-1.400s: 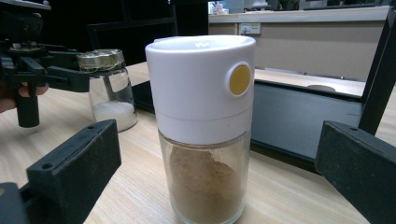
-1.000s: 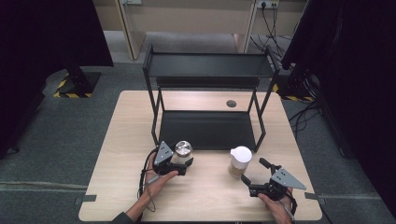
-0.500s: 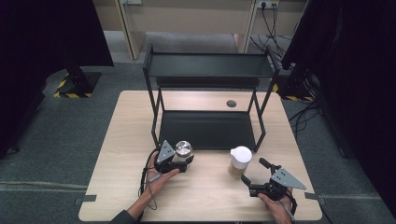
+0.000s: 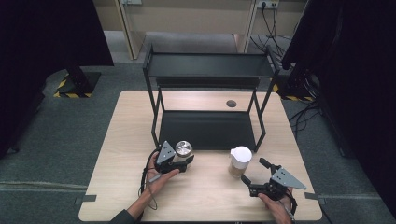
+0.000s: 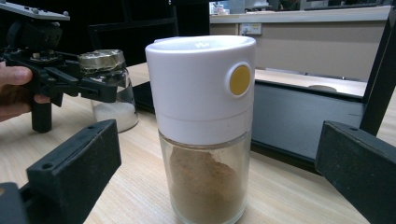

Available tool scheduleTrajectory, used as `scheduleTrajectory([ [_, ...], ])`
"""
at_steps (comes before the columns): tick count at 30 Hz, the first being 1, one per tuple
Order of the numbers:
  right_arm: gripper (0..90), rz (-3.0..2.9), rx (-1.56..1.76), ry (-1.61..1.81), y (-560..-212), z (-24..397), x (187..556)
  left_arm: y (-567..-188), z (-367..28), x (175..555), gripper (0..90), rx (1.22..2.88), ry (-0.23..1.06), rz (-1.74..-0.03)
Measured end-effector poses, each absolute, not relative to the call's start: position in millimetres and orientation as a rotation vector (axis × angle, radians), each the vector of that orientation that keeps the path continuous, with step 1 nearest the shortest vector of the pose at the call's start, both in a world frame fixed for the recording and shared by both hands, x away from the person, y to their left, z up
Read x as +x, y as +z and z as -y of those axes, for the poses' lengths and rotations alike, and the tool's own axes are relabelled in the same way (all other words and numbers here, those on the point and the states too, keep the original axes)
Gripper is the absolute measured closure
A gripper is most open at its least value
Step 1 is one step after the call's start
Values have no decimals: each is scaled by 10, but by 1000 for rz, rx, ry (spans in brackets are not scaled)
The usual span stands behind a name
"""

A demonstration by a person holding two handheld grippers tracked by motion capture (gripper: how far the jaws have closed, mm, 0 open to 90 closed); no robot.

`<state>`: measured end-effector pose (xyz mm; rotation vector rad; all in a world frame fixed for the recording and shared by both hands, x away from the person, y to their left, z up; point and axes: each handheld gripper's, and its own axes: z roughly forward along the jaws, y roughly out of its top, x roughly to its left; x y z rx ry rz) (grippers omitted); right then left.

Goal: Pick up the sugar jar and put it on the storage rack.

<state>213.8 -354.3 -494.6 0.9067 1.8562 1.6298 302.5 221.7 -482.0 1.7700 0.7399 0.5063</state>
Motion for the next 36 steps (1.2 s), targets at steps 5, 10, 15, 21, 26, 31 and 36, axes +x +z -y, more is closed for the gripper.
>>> scheduleTrajectory([
  [5,5,-1855,906,1631,-4947,3546,2138,-4783,-2239,3010,308,1751,507,-734],
  [10,5,-1854,907,1631,-4948,3545,2137,-4704,-2262,2986,308,1744,512,-724],
  [15,6,-1855,907,1631,-4949,3545,2138,-4614,-2282,2970,308,1746,513,-711],
  [21,5,-1854,909,1632,-4950,3544,2138,-4514,-2297,2947,308,1742,516,-703],
  [26,5,-1855,908,1633,-4951,3545,2138,-4431,-2323,2942,308,1736,513,-695],
  [31,5,-1854,908,1634,-4952,3546,2139,-4307,-2358,2948,308,1730,513,-686],
  [36,5,-1854,909,1635,-4953,3546,2139,-4152,-2395,2962,308,1733,505,-660],
])
